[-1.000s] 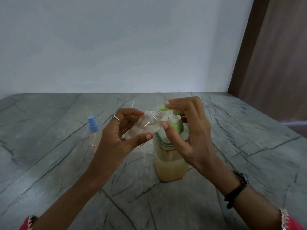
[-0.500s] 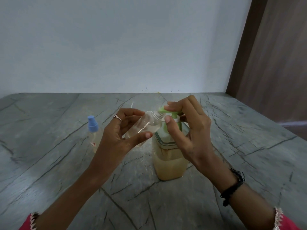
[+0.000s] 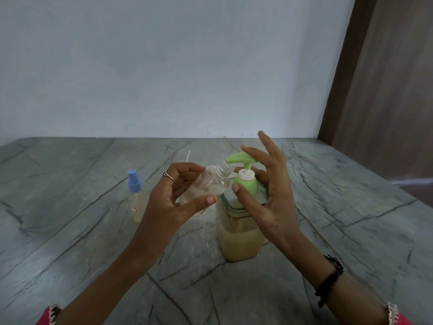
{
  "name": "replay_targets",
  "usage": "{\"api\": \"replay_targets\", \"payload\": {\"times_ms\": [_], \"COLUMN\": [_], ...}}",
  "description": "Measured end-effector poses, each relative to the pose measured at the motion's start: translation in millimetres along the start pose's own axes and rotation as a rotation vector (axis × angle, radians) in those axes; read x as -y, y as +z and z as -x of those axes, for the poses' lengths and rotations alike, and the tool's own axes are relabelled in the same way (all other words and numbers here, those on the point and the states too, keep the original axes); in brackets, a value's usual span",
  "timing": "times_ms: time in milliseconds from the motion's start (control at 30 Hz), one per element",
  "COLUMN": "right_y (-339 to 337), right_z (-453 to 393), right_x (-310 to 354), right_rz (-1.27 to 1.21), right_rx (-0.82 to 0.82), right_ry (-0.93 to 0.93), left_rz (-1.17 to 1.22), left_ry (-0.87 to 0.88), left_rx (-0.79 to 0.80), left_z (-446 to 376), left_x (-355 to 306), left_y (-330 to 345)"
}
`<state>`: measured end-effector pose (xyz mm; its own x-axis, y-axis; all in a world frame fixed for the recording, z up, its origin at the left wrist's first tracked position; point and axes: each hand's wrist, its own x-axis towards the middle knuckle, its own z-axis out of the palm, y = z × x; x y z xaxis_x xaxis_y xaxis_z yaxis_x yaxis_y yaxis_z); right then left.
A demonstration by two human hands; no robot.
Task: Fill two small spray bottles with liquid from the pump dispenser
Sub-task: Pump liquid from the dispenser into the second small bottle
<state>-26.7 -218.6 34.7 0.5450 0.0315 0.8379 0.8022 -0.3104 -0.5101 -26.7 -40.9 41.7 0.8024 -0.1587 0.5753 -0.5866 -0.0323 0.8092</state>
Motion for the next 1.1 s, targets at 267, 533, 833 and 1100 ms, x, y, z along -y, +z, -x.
{"api": "replay_targets", "payload": {"times_ms": [267,533,833,1100], "right_y": [-7.4,-5.7,-1.8,-4.3], "right_z": [-5.3,-8.7,-13.1,-14.5], "right_x": [5.9,9.0,14.3,15.2], "right_rz": [-0.102,-0.155,-0.130,-0.114], "right_rx": [0.160,0.140,0.051,0.116], "right_ry": [0.141,0.151,0.171,0.177], "left_rz": [-0.010,-0.024,-0.079,-0.064], "left_ry": [0.011,0.002,-0.013,-0.032], "left_rx": [-0.025,-0.045,-0.042,-0.037], "left_z": [0.4,1.7,2.6,2.3], "left_x": [-2.8,-5.5,-6.4,-5.6], "left_y": [-0.1,1.9,2.9,2.2]}}
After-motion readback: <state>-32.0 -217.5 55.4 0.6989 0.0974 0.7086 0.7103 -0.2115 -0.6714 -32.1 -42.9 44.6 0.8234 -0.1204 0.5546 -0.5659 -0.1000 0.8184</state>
